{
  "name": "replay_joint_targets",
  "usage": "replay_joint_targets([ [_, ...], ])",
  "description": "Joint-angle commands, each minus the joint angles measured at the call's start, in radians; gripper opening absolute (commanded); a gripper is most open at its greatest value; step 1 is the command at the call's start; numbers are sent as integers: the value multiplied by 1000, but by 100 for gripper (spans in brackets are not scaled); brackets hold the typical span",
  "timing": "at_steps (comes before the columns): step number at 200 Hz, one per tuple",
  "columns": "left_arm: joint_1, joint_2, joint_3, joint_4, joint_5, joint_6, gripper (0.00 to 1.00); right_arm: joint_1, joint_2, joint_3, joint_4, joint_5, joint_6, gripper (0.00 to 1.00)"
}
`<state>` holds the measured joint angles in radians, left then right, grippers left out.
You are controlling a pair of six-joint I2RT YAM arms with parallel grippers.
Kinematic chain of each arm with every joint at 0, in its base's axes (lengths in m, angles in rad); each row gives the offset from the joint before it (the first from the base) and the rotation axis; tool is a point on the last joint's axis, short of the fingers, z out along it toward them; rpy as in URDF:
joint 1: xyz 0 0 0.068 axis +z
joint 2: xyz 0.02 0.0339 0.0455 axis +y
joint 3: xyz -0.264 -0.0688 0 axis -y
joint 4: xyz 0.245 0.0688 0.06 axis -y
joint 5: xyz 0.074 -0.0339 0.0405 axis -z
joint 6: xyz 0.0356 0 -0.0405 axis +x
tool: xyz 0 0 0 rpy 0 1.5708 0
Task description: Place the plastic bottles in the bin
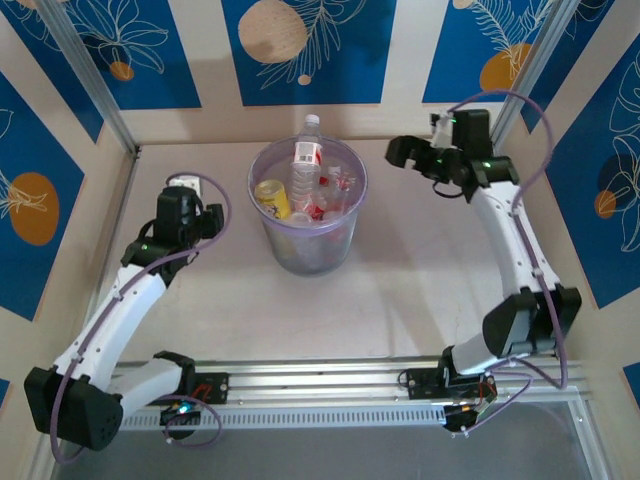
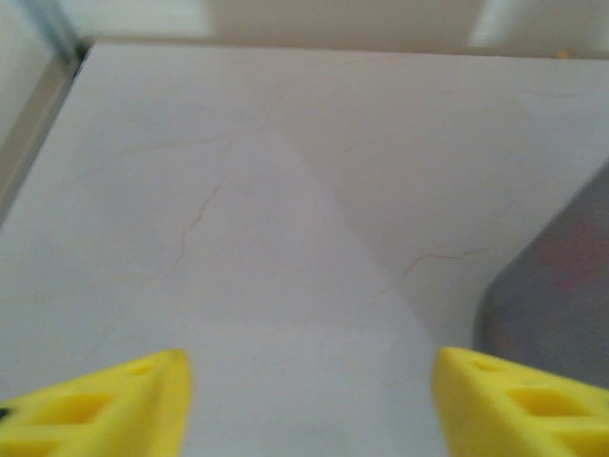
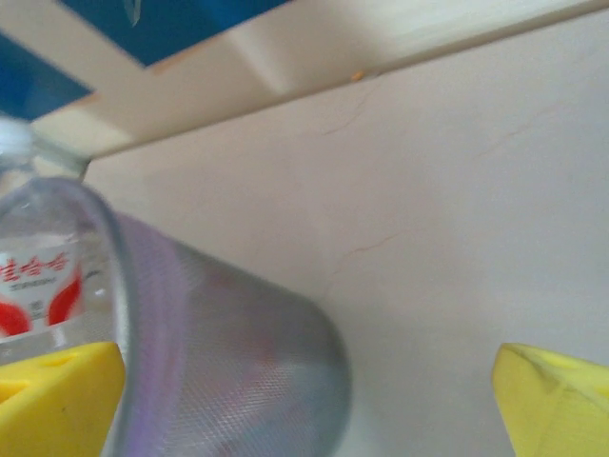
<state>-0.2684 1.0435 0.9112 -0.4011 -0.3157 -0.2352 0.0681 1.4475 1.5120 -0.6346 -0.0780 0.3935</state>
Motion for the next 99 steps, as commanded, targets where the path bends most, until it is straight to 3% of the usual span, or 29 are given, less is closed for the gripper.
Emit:
replay_joint_targets([
  [1, 29, -27, -111, 125, -104, -10, 86, -32, -50, -134, 53, 92, -75, 99],
  [12, 37, -30, -167, 189, -125, 7, 100, -43, -71, -218, 122, 150, -100, 99],
  [47, 56, 18, -289, 386, -177, 79, 100, -60, -76, -424, 337, 248, -165, 99],
  [99, 92, 176, -393, 693, -158, 147, 100, -37, -27, -637, 660, 330, -250, 99],
])
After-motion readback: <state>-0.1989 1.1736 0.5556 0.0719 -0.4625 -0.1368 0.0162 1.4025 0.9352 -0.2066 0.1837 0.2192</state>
